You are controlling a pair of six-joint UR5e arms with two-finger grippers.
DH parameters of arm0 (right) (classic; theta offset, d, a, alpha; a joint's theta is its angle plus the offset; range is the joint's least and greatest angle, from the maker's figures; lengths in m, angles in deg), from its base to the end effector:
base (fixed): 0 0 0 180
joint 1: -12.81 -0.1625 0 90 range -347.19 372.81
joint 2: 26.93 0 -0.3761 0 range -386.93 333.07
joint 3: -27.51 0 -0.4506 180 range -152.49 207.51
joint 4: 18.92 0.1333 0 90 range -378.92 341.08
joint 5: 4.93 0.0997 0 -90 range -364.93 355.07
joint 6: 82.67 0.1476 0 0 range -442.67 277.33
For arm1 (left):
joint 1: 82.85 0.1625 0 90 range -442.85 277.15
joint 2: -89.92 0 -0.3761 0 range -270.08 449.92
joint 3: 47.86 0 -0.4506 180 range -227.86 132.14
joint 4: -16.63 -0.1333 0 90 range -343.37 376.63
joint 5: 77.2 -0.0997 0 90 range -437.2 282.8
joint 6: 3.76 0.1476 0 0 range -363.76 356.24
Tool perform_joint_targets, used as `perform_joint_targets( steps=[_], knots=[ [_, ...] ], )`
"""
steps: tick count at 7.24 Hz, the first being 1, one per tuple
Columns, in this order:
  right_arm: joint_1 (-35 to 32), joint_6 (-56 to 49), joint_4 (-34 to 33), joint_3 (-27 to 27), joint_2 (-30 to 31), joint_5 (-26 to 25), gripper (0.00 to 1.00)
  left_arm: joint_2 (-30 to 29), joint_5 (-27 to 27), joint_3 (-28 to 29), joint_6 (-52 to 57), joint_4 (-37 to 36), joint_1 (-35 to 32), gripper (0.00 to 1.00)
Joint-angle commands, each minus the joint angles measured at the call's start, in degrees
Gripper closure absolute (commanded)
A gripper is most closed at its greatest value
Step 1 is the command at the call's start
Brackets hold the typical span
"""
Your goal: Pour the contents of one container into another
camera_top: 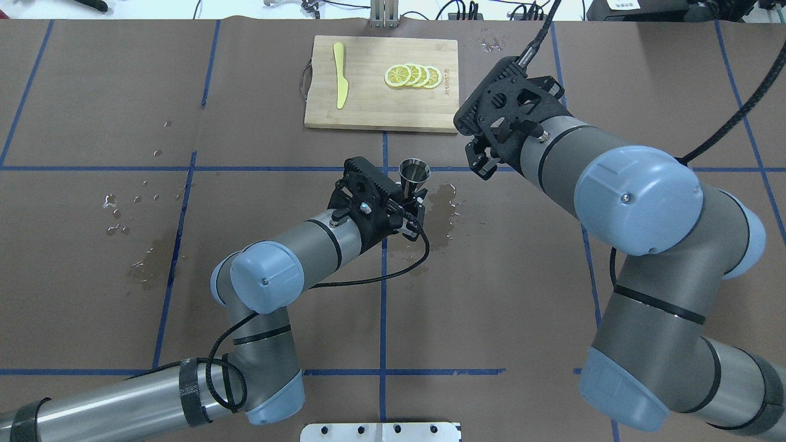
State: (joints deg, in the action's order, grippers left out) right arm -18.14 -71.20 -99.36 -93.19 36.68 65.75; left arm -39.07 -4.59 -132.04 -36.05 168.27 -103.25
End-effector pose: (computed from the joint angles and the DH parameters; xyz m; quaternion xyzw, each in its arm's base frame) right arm -0.4032 -0.4542 0.0848 0.5232 -0.1982 -0.2479 0.7909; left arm 0.6372 -0.4263 0.0971 0.5379 0.5006 0.1086 0.6695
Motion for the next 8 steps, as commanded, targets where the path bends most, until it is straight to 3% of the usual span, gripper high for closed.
perform_joint_targets(
  steps=[1,3,5,8],
  knots=[
    [0.1,-3.4,-3.6,1.1,-2.7,-1.3,1.0,-0.2,0.2,0.1,0.0,1.1,0.0,1.0],
    [2.3,-6.1,-5.2,1.8,-3.7,-4.2,1.0,-0.2,0.2,0.1,0.0,1.4,0.1,1.0],
    [3.2,-9.4,-10.8,2.1,-8.2,-5.1,1.0,-0.2,0.3,0.1,0.0,1.5,0.1,1.0],
    [5.3,-13.6,-11.6,3.0,-9.2,-10.7,1.0,-0.8,0.3,0.4,0.0,1.4,0.0,1.0]
  ],
)
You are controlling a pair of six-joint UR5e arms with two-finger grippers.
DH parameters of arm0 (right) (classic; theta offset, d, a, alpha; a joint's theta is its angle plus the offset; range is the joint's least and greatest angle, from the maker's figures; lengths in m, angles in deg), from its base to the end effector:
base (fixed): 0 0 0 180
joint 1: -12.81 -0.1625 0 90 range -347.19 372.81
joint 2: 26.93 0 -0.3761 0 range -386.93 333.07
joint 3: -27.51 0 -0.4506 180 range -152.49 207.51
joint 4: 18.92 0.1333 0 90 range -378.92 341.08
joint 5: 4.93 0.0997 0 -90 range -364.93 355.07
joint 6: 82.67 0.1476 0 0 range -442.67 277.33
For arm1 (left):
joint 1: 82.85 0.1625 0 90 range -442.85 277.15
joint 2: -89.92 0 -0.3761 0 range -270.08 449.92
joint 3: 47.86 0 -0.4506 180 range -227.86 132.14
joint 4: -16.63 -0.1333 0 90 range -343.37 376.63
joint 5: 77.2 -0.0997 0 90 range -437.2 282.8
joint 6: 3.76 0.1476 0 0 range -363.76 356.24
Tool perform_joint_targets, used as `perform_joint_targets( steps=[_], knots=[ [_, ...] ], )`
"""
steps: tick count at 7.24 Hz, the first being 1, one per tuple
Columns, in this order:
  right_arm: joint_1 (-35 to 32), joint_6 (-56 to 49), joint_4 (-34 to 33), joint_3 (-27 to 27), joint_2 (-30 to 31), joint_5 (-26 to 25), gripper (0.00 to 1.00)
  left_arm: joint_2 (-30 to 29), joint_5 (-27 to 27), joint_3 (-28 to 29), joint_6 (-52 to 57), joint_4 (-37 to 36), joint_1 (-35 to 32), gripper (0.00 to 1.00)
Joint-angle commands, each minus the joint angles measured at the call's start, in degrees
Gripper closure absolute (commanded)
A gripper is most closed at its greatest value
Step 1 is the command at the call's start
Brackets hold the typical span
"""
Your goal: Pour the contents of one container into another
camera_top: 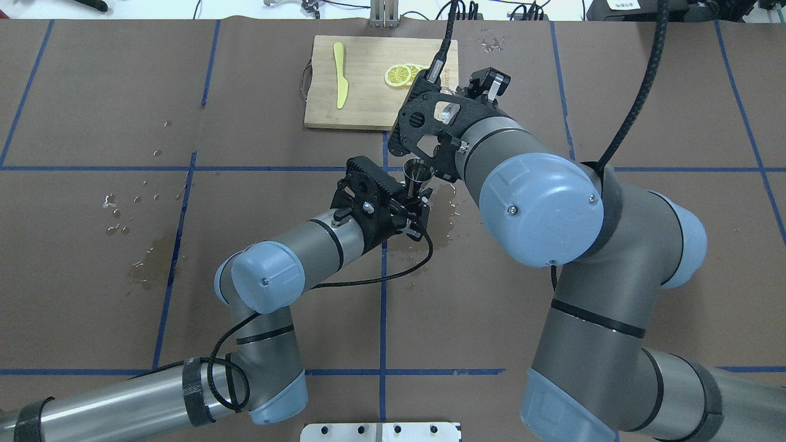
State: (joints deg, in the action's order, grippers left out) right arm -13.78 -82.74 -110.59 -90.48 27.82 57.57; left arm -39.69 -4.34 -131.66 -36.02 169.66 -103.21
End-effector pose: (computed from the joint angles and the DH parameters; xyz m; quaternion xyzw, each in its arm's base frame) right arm -0.4308 -0.4409 0.0420 0.5303 -0.0872 -0.3355 0.7737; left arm 0.6368 -0.4249 0.0892 0.5417 0.5101 0.1059 0.6597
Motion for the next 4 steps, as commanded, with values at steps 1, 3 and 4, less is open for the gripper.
perform_joint_targets(
  steps=[1,3,4],
  knots=[
    [2.3,-2.5,-1.2,0.3,-0.4,-4.6,1.0,-0.3,0.0,0.0,0.0,0.0,0.0,1.0],
    [4.3,-8.2,-1.6,0.2,-0.3,-9.0,1.0,-0.3,0.1,0.0,0.0,0.0,0.0,1.0],
    [4.7,-9.7,-1.6,0.2,-0.3,-9.9,1.0,-0.3,0.2,0.0,0.0,0.0,0.0,1.0]
  ],
)
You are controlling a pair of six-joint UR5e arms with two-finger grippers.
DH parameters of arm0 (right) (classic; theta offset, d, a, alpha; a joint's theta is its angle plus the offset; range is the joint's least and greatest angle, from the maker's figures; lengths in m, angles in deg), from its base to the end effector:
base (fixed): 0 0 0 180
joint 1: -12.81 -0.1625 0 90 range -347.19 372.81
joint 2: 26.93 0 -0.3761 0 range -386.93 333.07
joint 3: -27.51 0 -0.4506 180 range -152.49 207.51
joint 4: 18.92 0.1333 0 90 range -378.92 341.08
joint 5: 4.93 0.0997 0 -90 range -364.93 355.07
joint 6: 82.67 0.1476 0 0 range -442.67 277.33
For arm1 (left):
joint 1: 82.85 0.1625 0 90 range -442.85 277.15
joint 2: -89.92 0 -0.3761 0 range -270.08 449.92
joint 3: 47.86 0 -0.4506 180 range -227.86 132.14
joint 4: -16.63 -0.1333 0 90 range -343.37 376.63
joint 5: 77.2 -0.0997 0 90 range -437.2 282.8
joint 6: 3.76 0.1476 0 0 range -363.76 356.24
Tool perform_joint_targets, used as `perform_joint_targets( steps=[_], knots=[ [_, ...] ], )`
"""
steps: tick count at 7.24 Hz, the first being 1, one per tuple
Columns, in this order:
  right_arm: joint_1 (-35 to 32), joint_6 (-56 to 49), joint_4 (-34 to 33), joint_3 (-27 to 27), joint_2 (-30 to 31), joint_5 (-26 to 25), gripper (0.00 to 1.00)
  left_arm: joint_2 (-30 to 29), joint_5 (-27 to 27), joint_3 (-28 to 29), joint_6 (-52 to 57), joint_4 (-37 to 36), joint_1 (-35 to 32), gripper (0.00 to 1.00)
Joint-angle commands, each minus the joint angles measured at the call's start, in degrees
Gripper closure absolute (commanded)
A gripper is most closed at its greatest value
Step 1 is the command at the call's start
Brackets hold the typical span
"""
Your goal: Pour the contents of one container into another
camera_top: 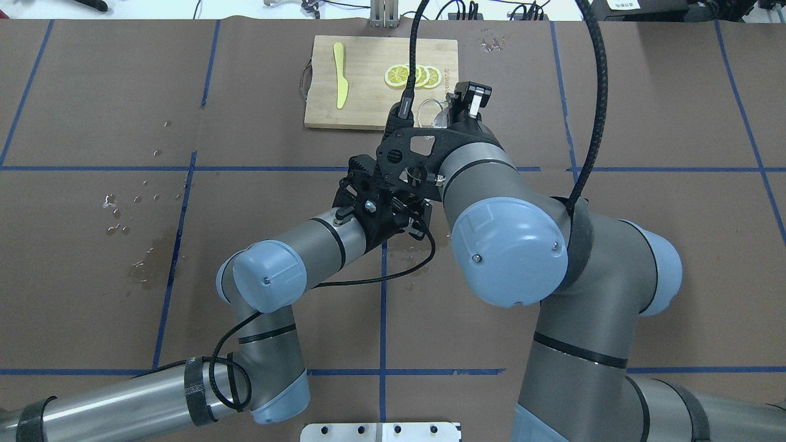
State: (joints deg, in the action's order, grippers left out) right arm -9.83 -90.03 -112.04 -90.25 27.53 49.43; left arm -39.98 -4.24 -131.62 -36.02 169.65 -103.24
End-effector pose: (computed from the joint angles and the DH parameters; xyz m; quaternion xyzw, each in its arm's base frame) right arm -0.4460 -0.4236 0.0391 0.5458 -0.0093 -0.3779 0.7478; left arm 0.6367 -0.4250 0.0858 0.5421 0.5116 0.1056 0.6582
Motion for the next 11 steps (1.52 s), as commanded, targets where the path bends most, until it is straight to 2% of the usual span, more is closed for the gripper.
perform_joint_targets(
  steps=[1,2,9,11],
  knots=[
    [0.8,-5.7,-0.1,-0.1,0.0,-2.2,1.0,0.0,0.1,0.0,0.0,0.0,0.0,1.0],
    [1.0,-10.7,-0.1,-0.1,-0.2,-3.8,1.0,0.0,0.1,0.0,0.0,0.0,0.0,1.0],
    [1.6,-17.7,-0.5,-0.7,-0.4,-7.6,1.0,-0.3,1.0,0.0,0.0,0.1,-0.4,1.0],
    [4.4,-20.7,-0.6,-0.6,-0.3,-13.1,1.0,-0.3,1.0,0.0,0.0,0.1,-0.4,1.0]
  ],
)
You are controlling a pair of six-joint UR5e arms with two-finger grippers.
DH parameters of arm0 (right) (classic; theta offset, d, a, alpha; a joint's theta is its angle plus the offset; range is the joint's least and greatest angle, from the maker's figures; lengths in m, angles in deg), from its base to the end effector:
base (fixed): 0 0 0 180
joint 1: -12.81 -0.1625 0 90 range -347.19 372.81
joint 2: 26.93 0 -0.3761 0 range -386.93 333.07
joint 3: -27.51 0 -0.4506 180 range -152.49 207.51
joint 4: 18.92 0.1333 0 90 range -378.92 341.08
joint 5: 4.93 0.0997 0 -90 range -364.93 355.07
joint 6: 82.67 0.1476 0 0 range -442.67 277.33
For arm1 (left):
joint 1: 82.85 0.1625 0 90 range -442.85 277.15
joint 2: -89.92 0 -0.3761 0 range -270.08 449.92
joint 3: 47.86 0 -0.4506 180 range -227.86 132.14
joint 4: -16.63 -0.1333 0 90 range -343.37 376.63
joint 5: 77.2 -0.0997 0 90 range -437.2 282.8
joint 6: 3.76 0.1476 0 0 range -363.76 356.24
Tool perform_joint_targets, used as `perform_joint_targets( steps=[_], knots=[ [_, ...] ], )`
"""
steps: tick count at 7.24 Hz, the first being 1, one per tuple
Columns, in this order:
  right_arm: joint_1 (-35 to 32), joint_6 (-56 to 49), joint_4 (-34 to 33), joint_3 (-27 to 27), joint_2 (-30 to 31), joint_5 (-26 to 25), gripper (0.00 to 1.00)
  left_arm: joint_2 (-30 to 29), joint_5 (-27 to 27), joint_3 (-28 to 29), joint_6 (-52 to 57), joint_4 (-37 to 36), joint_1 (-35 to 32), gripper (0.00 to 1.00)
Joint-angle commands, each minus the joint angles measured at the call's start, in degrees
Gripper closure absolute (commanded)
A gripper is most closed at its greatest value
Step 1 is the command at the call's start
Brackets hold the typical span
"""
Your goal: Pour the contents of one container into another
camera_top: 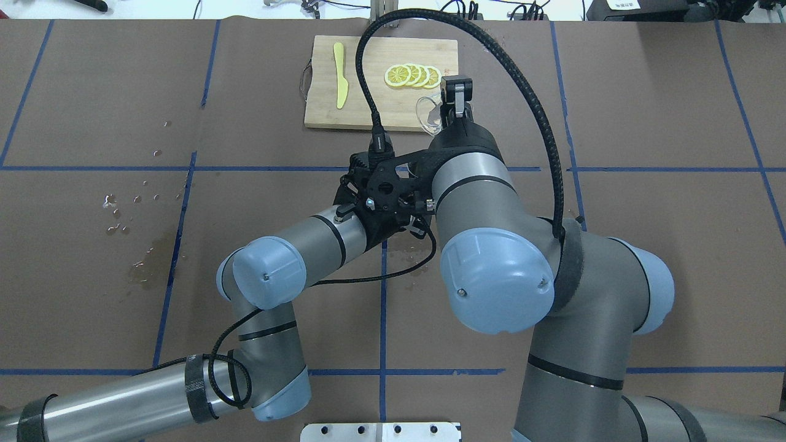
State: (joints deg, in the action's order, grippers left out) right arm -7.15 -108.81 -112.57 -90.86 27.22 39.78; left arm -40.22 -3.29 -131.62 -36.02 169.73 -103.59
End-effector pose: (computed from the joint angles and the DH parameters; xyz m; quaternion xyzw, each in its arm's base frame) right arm -0.4410 -0.4136 0.0258 0.5560 0.1344 -0.4634 0.6768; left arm 0.6351 -0.4268 0.0825 0.5409 0.5157 0.1088 0.6555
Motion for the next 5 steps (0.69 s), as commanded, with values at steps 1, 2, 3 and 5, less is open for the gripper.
perform_joint_targets(
  steps=[1,2,3,5],
  knots=[
    [2.6,-2.0,-1.3,0.0,0.0,-5.1,1.0,0.0,0.0,0.0,0.0,0.0,0.0,1.0],
    [2.8,-2.1,-1.7,0.0,-0.1,-5.9,1.0,0.0,0.0,0.1,0.0,0.0,0.0,1.0],
    [2.8,-3.0,-1.8,0.0,-0.2,-6.8,1.0,0.0,0.0,0.1,0.0,0.0,-0.1,1.0],
    [2.8,-4.9,-1.7,0.4,-0.4,-7.9,1.0,0.0,0.0,0.1,0.0,0.0,0.0,1.0]
  ],
)
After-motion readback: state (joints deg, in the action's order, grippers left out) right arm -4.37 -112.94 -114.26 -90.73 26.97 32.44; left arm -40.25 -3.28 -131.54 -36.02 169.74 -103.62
